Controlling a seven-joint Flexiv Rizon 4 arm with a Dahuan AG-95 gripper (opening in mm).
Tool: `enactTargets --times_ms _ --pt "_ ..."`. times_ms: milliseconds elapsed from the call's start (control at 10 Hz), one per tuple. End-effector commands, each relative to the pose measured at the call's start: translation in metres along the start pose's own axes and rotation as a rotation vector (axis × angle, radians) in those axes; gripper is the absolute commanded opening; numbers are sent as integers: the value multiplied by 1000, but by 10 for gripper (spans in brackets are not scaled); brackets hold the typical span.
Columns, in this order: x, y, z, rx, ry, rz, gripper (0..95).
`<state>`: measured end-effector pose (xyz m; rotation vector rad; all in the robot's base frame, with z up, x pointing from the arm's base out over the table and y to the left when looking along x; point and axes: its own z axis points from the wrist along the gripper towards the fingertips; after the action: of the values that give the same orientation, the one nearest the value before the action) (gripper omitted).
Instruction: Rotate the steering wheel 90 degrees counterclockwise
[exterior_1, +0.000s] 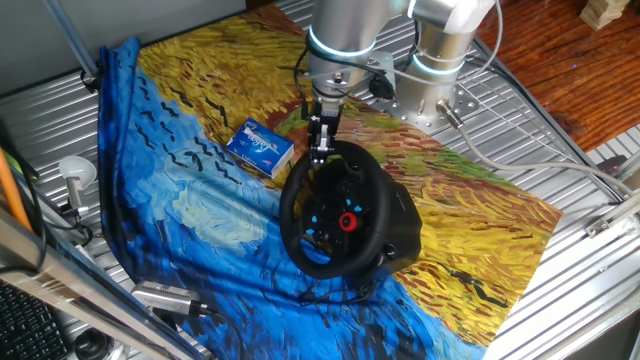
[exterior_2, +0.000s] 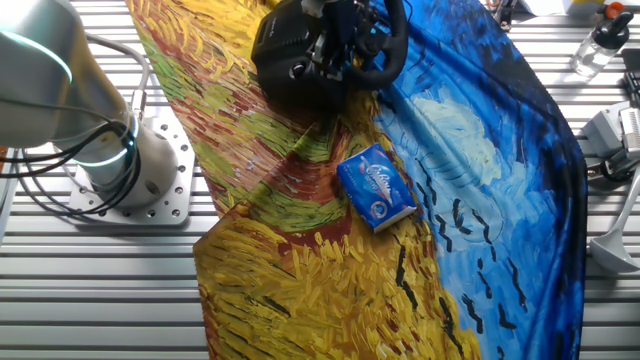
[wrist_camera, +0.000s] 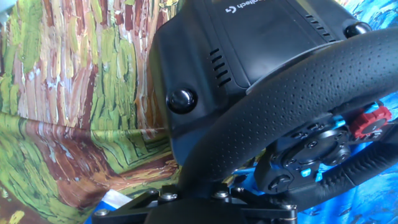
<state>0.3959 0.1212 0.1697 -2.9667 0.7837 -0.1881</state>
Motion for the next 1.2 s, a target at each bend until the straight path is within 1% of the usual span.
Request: enactTargets --times_ms 100,600,800,900,1100,1200 --pt "-1 -2 -1 -8 -23 11 0" --pt "-1 -2 -1 -19 -72 26 0" --pt "-1 -2 -1 -21 -98 33 0" --pt "-1 -2 -1 -20 -103 34 0" --pt "-1 -2 -1 -25 -128 39 0" --pt "-1 -2 -1 -22 -138 40 0"
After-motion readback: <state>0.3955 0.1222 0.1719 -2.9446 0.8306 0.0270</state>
